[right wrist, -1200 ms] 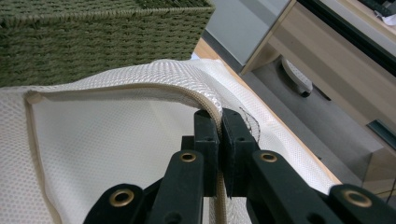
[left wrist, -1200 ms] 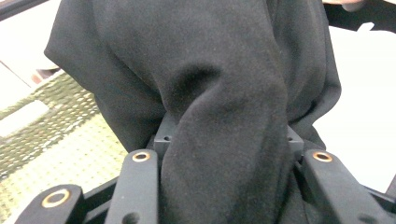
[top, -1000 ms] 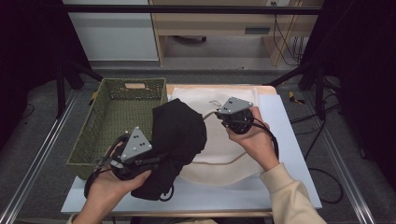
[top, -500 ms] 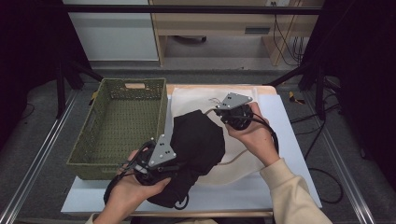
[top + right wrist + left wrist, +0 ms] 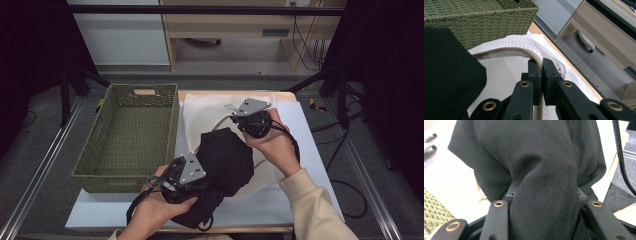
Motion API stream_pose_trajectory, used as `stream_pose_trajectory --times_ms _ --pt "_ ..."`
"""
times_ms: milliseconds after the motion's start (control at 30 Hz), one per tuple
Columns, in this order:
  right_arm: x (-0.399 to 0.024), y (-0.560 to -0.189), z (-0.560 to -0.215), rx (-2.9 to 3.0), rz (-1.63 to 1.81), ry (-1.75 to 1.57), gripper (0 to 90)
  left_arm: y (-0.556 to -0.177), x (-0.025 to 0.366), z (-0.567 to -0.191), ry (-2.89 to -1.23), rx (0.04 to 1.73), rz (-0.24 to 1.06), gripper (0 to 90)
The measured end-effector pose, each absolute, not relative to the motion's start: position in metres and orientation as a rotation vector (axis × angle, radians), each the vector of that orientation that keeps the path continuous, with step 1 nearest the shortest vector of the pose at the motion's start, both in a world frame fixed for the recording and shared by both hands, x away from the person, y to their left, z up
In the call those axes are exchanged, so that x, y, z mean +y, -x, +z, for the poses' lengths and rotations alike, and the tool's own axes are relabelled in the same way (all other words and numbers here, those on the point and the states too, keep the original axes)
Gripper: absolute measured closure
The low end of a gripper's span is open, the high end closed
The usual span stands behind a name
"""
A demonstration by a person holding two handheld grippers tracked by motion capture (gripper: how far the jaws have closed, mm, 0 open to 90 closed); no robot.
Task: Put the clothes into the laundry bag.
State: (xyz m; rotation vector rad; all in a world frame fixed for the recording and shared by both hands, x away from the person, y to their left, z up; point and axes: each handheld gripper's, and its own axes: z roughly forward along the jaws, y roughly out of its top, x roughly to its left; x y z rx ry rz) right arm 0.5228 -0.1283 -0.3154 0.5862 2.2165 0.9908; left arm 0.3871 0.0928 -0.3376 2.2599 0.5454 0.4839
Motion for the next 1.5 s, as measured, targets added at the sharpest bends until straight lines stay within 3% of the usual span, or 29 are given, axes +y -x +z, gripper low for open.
stream_pose_trajectory --times_ms 433,833,1500 --pt "-0.125 -0.522 -0.316 2.214 0.988 -0.576 86.7 -0.382 0.08 -0.341 -2.259 0.534 0.473 56.2" --pt "-0.125 -0.518 -0.315 2.213 0.986 -0.565 86.6 -0.41 0.071 -0.36 -2.252 0.613 0.476 56.2" --pt "-0.127 -0.515 -0.316 2.215 0.992 -0.558 86.7 -0.423 0.055 -0.371 -2.235 0.654 0.522 56.1"
